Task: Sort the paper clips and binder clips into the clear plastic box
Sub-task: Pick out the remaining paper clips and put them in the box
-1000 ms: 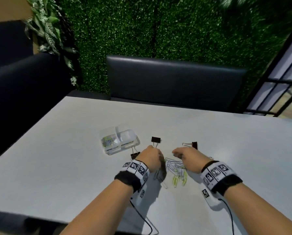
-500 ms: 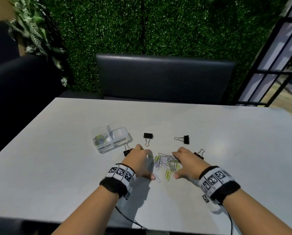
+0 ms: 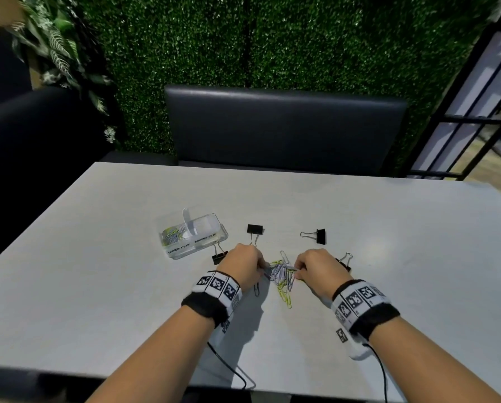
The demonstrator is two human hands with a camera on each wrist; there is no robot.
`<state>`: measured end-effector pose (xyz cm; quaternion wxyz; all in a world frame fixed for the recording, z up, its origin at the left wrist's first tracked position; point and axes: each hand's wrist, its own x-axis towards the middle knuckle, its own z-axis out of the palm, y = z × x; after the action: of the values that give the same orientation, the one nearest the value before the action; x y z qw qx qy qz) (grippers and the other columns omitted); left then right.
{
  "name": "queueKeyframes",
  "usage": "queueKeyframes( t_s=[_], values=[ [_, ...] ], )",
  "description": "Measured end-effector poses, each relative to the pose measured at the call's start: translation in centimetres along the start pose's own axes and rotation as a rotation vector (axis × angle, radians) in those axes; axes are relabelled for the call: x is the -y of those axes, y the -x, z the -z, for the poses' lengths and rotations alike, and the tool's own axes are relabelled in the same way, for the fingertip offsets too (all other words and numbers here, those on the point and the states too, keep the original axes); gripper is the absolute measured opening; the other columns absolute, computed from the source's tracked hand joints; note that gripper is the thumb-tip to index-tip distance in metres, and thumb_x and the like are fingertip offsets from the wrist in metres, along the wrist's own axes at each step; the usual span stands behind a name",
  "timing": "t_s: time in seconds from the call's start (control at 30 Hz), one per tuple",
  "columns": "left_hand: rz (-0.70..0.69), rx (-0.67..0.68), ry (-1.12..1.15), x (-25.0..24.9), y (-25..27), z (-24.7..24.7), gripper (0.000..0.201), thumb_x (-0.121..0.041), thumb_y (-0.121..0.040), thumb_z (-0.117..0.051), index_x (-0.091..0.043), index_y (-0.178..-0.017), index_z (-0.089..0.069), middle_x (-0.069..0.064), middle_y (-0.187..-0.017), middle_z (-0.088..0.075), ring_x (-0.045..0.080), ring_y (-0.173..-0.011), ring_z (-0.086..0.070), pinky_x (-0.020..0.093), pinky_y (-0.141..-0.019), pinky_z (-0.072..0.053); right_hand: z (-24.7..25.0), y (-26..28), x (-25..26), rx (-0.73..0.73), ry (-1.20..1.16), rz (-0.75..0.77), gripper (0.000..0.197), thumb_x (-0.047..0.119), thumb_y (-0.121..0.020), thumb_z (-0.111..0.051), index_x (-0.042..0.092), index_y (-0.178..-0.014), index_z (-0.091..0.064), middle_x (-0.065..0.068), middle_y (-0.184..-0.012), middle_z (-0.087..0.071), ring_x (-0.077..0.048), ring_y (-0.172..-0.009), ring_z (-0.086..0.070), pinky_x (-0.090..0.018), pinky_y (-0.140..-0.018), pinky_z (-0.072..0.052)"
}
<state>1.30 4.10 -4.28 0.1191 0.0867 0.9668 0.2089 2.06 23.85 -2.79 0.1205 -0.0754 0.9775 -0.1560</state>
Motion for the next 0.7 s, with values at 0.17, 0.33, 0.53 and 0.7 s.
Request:
queueKeyframes(
  t_s=[0.17,0.33,0.53,0.7],
  values=[
    [-0.005,0.018,-0.035,-0.1,0.3,0.0,0.021,-0.019,-0.092,-0.061,-0.022,-0.103,-0.078,0.004,-0.108,-0.075,0.023,-0.094,-0.071,0.037,-0.084,-0.060,0.0,0.2,-0.7,-0.051,-0.170,-0.076,0.007,0.020,-0.087,-0.074,0.014,-0.085,-0.076,-0.002,-0.081,-0.073,-0.018,-0.076,-0.069,-0.034,-0.073,-0.058],
    [-0.002,-0.015,-0.013,0.3,0.6,0.2,0.023,-0.017,-0.094,-0.057,-0.021,-0.106,-0.076,0.003,-0.111,-0.074,0.023,-0.098,-0.070,0.035,-0.084,-0.058,0.0,0.5,-1.2,-0.104,-0.323,-0.096,0.005,0.016,-0.086,-0.075,0.015,-0.081,-0.076,0.002,-0.079,-0.071,-0.010,-0.073,-0.067,-0.031,-0.075,-0.058],
    [0.010,-0.082,0.105,1.4,1.3,1.4,0.019,-0.018,-0.088,-0.062,-0.022,-0.099,-0.077,-0.001,-0.093,-0.077,0.017,-0.085,-0.071,0.030,-0.077,-0.059,1.0,0.0,-0.5,-0.130,-0.524,-0.122,0.011,0.015,-0.086,-0.077,0.018,-0.078,-0.071,-0.003,-0.078,-0.071,-0.017,-0.067,-0.068,-0.024,-0.062,-0.055],
    [0.029,-0.179,0.216,2.6,2.2,3.5,0.015,-0.025,-0.093,-0.062,-0.022,-0.095,-0.077,-0.008,-0.082,-0.069,0.013,-0.082,-0.066,0.021,-0.074,-0.049,1.6,-0.4,1.3,-0.126,-0.726,-0.105,0.004,0.013,-0.088,-0.075,0.015,-0.086,-0.072,-0.009,-0.085,-0.073,-0.017,-0.068,-0.066,-0.025,-0.056,-0.056]
  ],
)
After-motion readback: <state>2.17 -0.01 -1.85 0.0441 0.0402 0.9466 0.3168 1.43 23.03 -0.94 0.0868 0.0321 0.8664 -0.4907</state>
